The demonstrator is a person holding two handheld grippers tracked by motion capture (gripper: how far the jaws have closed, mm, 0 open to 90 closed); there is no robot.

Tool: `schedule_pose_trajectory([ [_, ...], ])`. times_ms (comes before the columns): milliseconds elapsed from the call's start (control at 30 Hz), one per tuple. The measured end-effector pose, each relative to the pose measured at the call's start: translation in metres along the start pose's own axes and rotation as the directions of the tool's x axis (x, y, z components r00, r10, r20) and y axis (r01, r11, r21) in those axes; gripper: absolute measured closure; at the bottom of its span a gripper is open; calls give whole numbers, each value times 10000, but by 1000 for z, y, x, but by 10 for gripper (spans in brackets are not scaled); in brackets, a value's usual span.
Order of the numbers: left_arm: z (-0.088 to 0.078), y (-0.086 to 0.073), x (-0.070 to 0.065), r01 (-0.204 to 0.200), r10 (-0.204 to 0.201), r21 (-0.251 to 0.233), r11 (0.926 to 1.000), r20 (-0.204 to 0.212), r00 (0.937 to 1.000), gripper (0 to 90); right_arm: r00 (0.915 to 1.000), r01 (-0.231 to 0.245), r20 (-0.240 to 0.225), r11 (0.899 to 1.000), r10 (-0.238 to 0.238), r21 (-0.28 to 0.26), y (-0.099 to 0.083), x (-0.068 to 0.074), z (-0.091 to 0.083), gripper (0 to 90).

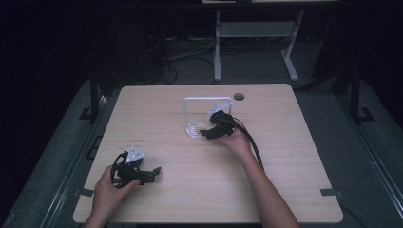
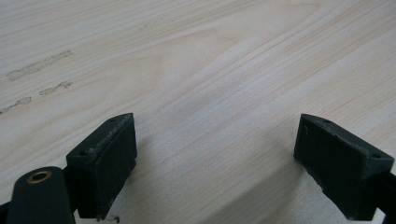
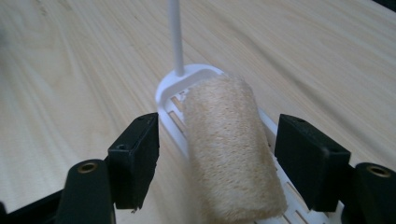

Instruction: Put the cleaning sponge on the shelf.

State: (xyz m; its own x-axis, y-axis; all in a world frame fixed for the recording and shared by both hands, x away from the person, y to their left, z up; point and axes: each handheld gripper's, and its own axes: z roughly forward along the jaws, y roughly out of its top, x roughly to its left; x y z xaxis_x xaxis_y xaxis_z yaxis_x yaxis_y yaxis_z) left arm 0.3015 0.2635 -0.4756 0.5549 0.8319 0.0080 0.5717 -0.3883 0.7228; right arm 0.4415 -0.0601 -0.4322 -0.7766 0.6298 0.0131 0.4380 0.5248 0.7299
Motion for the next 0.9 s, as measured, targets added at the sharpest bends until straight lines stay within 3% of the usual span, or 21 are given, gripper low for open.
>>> schedule_pose_trajectory([
  [233,0,0,0,6,-6,-3,10000,-3,10000,126,9996,168,-226,9995,-174,-268,-1,10,-17,375],
  [500,0,0,0,3,-3,-25,10000,-9,10000,126,9980,332,-524,9980,-360,-534,-6,21,-31,565],
  [533,0,0,0,-24,24,0,10000,-3,10000,126,9973,301,-656,9980,-337,-551,-9,23,-33,648],
  [567,0,0,0,-24,24,0,10000,-3,10000,126,9973,301,-656,9980,-337,-551,-9,23,-33,648],
  [600,0,0,0,-23,23,-1,10000,-5,10000,126,9954,286,-904,9985,-328,-467,-12,25,-32,745],
  [633,0,0,0,-23,23,-1,10000,-5,10000,126,9954,286,-904,9985,-328,-467,-12,25,-32,745],
  [667,0,0,0,-29,29,1,10000,-14,10000,126,9943,309,-1010,9991,-338,-295,-16,28,-30,833],
  [733,0,0,0,-23,23,-3,10000,-5,10000,126,9931,301,-1128,9994,-317,-154,-19,28,-28,895],
  [900,0,0,0,-21,21,-3,10000,-2,10000,126,9924,242,-1207,9995,-217,194,-26,29,-18,896],
])
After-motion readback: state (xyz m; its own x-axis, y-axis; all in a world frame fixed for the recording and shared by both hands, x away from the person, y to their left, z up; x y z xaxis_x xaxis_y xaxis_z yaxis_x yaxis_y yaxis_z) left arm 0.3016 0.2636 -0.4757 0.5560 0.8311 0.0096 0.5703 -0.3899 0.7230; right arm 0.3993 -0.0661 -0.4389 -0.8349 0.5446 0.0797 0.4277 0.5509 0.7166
